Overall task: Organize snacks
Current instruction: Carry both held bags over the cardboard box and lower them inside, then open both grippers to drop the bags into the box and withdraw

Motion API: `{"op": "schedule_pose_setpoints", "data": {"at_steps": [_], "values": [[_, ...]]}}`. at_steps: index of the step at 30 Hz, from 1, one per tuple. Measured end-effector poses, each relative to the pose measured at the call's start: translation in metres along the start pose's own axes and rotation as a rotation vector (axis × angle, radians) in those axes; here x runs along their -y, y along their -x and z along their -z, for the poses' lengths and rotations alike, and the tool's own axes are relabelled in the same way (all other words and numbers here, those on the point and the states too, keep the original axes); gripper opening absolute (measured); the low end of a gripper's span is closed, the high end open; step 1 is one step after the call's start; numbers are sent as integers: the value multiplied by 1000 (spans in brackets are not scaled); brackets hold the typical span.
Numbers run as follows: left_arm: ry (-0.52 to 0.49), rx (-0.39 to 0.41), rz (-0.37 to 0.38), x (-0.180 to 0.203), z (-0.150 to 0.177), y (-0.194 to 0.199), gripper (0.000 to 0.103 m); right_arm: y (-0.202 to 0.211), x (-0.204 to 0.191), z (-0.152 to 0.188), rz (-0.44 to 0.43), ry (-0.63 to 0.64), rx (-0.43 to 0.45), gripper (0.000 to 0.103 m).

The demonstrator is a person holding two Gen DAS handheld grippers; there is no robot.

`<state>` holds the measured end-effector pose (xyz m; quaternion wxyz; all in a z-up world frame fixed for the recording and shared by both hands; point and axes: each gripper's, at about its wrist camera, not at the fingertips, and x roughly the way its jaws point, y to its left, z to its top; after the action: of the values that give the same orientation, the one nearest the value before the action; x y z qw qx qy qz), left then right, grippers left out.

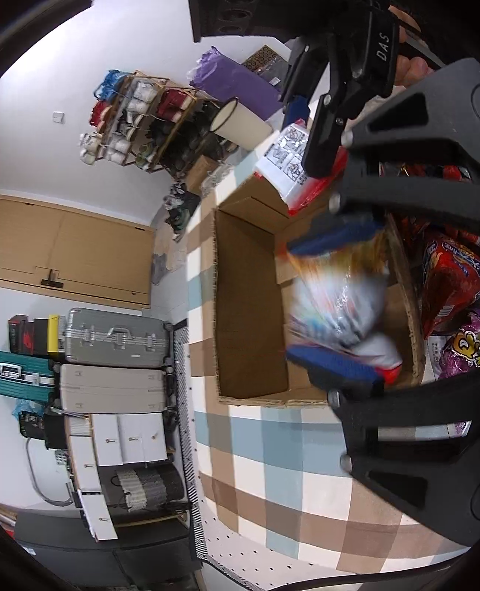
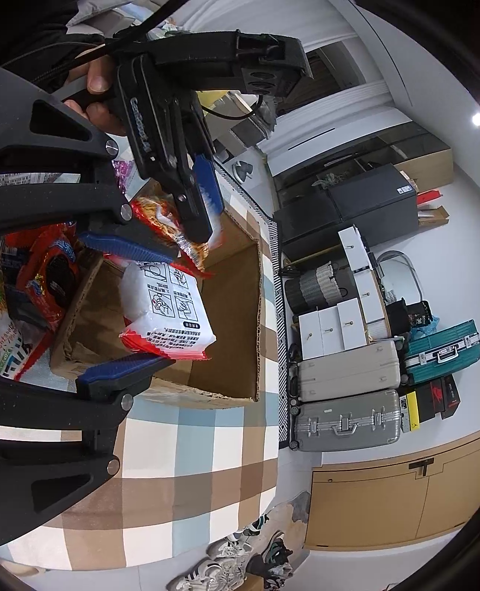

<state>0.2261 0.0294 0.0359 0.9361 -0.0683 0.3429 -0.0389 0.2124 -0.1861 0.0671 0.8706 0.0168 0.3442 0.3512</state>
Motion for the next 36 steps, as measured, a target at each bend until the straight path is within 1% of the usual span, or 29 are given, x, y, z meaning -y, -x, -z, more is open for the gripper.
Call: {"op": "schedule_pose_setpoints", "data": {"at_steps": [7, 12, 15, 16, 17, 18, 19, 20, 21, 23, 24, 29, 31, 33, 36], "values": [[-12, -17, 1, -1, 7, -14, 44, -7, -1, 1, 0, 16, -10, 48], [-5, -20, -2, -3, 11, -12, 44, -9, -3, -1, 19, 34, -17, 49], [-12, -12, -5, -5, 13, -3, 45, -4, -6, -2, 24, 43, 4, 52], [-13, -12, -13, -4, 14, 0, 51, 0, -7, -2, 26, 47, 12, 54], [-13, -13, -23, -4, 14, 4, 56, 3, -8, -2, 31, 50, 18, 62], [-9, -8, -31, -4, 16, 10, 69, 7, -8, -2, 34, 56, 26, 68], [-4, -1, -35, -4, 17, 15, 82, 13, -9, -1, 36, 61, 40, 77], [3, 12, -39, -5, 18, 22, 86, 19, -9, -1, 39, 62, 56, 83], [7, 23, -37, -5, 21, 30, 88, 25, -10, 1, 41, 62, 71, 87], [13, 24, -38, -5, 25, 40, 96, 38, -10, 4, 45, 58, 78, 102], [14, 22, -42, -4, 28, 48, 103, 43, -10, 7, 53, 52, 71, 103], [-9, 38, -44, 2, 40, 77, 102, 59, -11, 20, 75, 41, 39, 103], [-8, 33, -41, 3, 48, 87, 102, 64, -11, 27, 85, 43, 30, 103], [-6, 26, -37, 4, 53, 95, 102, 68, -13, 32, 93, 43, 27, 103], [2, 33, -51, 6, 66, 108, 102, 76, -15, 40, 92, 47, 29, 103]]}}
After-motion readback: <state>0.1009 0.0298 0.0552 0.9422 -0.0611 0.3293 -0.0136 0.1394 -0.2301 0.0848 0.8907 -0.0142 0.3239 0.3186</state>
